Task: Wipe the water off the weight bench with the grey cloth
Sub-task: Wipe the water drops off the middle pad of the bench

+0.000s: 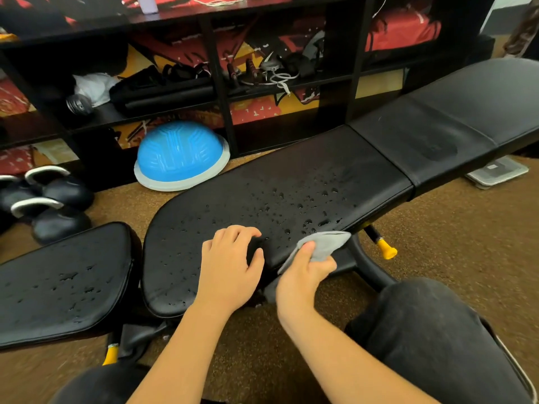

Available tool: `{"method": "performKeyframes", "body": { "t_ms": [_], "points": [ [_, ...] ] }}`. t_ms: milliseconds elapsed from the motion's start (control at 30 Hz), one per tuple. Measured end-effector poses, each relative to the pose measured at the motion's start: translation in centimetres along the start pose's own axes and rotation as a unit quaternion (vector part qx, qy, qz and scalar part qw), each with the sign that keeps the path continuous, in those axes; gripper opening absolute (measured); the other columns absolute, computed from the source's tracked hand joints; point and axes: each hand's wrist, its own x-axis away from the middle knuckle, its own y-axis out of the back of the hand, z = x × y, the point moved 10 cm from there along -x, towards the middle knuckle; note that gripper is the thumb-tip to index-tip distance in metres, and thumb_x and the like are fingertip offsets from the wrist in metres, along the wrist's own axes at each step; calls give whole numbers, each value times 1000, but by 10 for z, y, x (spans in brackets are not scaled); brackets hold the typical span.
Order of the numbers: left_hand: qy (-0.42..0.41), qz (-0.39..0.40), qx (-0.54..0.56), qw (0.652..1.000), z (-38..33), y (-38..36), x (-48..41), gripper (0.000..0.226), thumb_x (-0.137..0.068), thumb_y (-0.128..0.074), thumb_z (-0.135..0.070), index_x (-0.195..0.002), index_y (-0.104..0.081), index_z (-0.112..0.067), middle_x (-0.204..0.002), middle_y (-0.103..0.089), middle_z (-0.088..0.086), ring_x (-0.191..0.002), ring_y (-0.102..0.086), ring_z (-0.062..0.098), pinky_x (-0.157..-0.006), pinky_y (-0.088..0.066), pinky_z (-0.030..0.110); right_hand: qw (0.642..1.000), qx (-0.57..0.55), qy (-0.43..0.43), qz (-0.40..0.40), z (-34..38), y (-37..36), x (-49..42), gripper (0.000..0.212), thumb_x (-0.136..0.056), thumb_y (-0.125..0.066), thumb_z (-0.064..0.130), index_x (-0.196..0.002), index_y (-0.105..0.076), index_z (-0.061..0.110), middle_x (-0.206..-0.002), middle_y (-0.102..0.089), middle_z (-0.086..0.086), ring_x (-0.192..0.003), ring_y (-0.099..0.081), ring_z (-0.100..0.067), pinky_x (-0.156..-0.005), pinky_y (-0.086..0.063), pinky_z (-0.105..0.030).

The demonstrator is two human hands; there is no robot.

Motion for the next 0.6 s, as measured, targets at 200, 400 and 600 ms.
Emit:
{"method": "performKeyframes", "body": {
  "t_ms": [200, 400, 600],
  "points": [
    [18, -15, 9, 1000, 15, 11, 7, 25, -95, -56, -37, -121, -57, -36, -123, -54, -17, -121, -45, 10, -98, -36, 37, 1000, -10, 6, -28, -1, 3, 5, 38, -108, -43, 35, -140, -32, 16, -127, -42, -3, -97, -50, -2, -73, -38, -11],
    [17, -14, 9, 1000, 17, 10, 8, 27, -94, -54, -39, -121, -56, -37, -122, -54, -18, -121, -45, 9, -97, -35, 35, 988, 4, -105, 113, -66, -23, 57, 27, -106, -47, 31, -128, -35, 21, -128, -58, -7, -109, -61, -13, -91, -51, -33],
    [8, -8, 5, 1000, 11, 6, 9, 27, -94, -55, -39, -121, -56, -37, -121, -53, -18, -118, -45, 9, -94, -33, 33, 994, 14, -70, 81, -41, -15, 35, 23, -106, -48, 33, -122, -36, 21, -123, -56, -8, -109, -60, -19, -100, -50, -45]
  ]
}}
